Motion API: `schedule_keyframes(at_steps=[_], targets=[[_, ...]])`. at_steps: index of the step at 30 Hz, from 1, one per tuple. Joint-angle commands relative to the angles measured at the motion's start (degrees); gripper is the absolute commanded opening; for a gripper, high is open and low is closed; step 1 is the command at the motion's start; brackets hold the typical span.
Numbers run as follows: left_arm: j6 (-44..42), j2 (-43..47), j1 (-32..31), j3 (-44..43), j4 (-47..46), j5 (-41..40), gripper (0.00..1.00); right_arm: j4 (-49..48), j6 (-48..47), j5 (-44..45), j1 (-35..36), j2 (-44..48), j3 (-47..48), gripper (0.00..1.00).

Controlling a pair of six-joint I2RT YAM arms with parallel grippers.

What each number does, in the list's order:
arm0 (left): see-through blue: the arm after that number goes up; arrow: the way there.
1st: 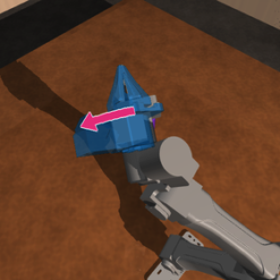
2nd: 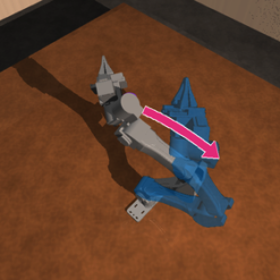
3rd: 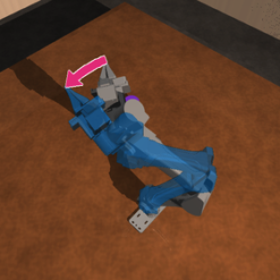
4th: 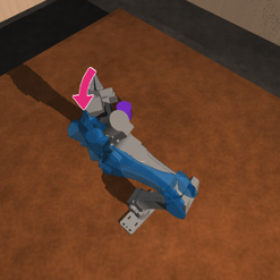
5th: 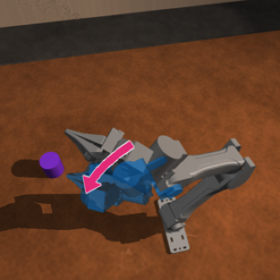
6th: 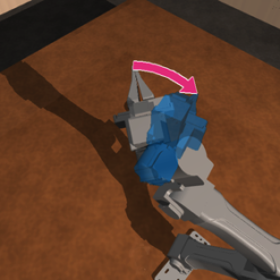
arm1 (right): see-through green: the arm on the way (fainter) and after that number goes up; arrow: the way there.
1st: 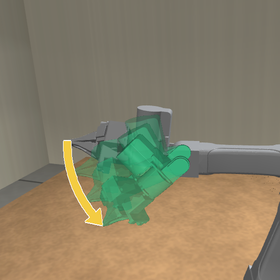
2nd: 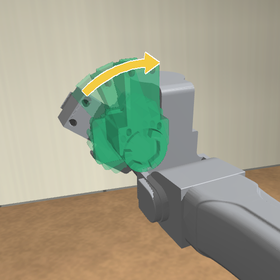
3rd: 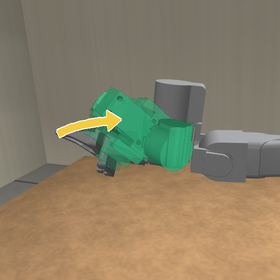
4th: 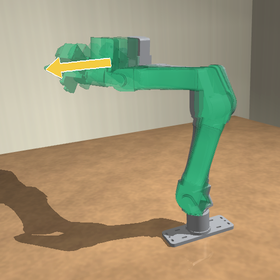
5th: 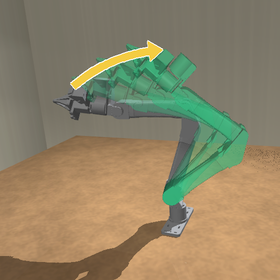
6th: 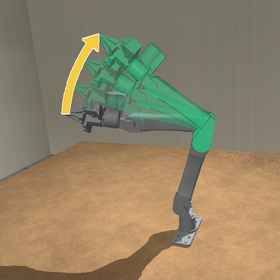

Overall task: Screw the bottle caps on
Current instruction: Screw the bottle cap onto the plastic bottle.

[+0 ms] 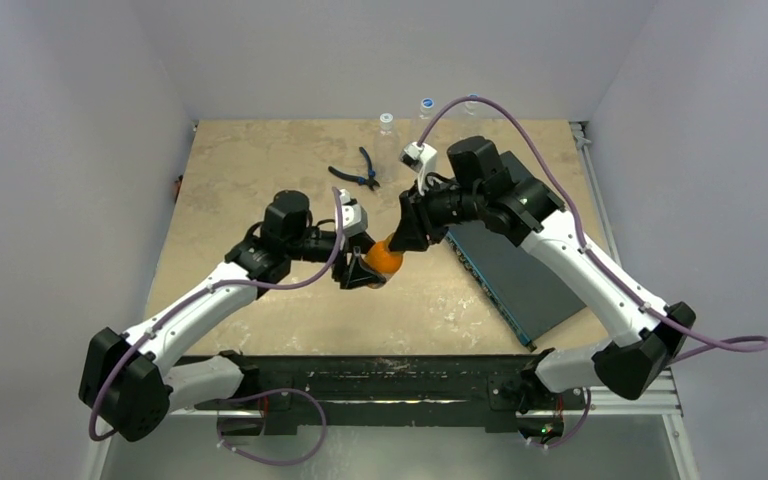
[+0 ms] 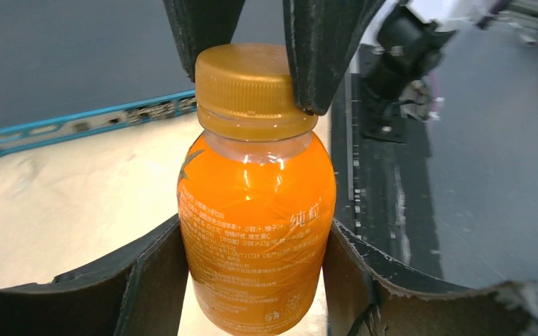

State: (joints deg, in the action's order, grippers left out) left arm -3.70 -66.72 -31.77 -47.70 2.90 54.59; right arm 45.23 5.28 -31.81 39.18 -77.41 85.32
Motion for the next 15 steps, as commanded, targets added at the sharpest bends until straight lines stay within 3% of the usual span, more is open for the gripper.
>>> schedule_keyframes(at_steps=[1, 9, 12, 15], targets=[[-2.2, 4.4, -2.1, -0.5, -10.2, -22.1, 0.0, 3.7, 9.2, 2.4, 0.8, -4.4, 1.3, 0.09], [-9.9, 6.0, -12.2, 1.1, -18.9, -49.4, 0.0, 2.4, 19.4, 7.6, 0.8, -8.8, 1.8, 0.08], [-11.1, 5.7, -14.5, 2.7, -23.6, -55.8, 0.0, -0.5, 24.4, 9.1, 0.8, -10.1, 0.7, 0.07], [-11.9, 4.9, -15.1, 3.3, -25.5, -57.0, 0.0, -4.1, 28.5, 9.2, 0.8, -10.2, -0.7, 0.1]])
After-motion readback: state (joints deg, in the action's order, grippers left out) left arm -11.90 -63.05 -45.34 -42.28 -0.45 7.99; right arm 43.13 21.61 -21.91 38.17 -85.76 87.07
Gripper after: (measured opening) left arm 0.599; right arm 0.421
